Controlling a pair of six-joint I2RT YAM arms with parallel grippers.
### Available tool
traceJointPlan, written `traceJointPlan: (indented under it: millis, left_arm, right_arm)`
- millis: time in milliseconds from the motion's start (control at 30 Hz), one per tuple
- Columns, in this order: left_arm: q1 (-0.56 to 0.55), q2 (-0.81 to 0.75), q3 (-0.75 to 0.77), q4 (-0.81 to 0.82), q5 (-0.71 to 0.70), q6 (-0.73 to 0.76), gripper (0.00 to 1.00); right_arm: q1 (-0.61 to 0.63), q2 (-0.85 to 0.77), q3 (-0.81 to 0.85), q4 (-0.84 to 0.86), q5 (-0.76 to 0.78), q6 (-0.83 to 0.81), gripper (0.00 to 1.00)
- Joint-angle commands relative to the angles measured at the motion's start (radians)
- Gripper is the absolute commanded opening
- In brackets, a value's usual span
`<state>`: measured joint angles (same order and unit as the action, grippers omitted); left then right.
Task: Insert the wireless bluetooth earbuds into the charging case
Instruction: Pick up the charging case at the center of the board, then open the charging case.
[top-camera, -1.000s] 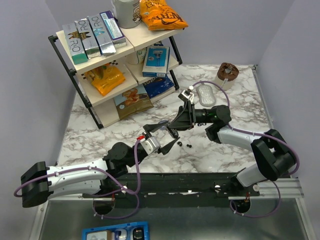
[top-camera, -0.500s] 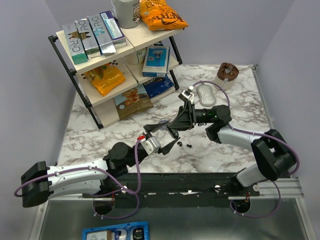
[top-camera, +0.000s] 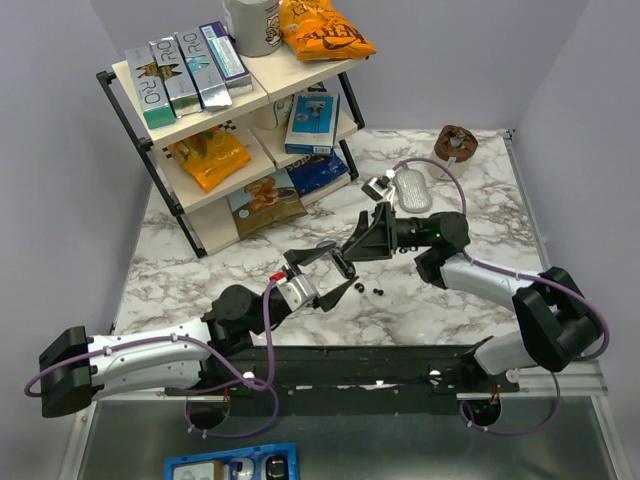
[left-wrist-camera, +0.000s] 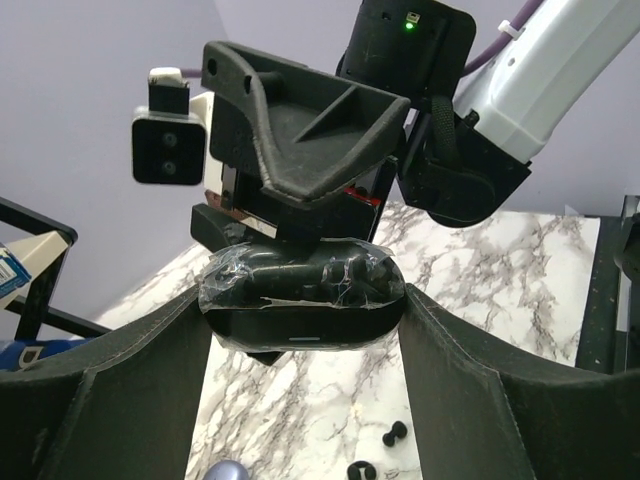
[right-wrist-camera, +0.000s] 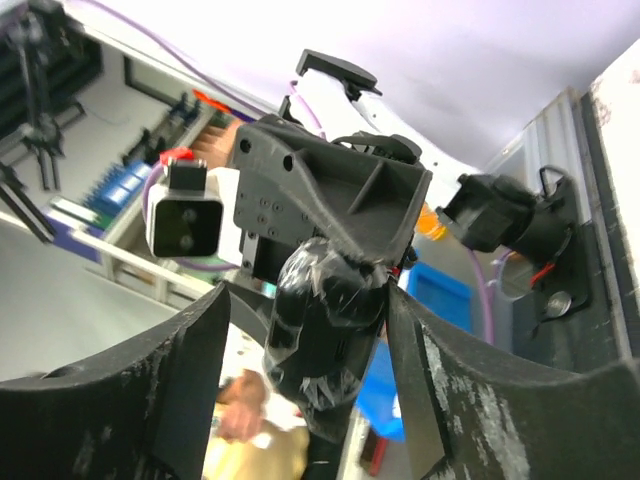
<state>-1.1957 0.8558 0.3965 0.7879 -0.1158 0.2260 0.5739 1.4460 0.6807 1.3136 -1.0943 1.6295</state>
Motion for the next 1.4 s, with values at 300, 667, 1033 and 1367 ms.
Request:
traceJointPlan:
  millis: [300, 667, 1033, 1367]
  left_arm:
    - [-0.007, -0.101, 0.05, -0.13, 0.002, 0.012, 0.0]
    - [-0.007, -0.081, 0.113, -0.386, -0.061, -0.027, 0.0]
    - [-0.008, -0.003, 0.088, -0.32, -0.064, -0.031, 0.0]
    - [-0.007, 0.055, 0.108, -0.286, -0.059, -0.034, 0.0]
  right_arm:
    - [-0.025, -0.199, 0.164, -0.988, 0.134, -0.736, 0.79]
    - [-0.003, -0.294, 0.477, -1.761, 0.648, -1.2, 0.81]
    - [0.099, -0.371, 0.442, -1.875, 0.728, -1.336, 0.81]
    - [0.159, -0.36, 0.427, -1.872, 0.725, -1.355, 0.85]
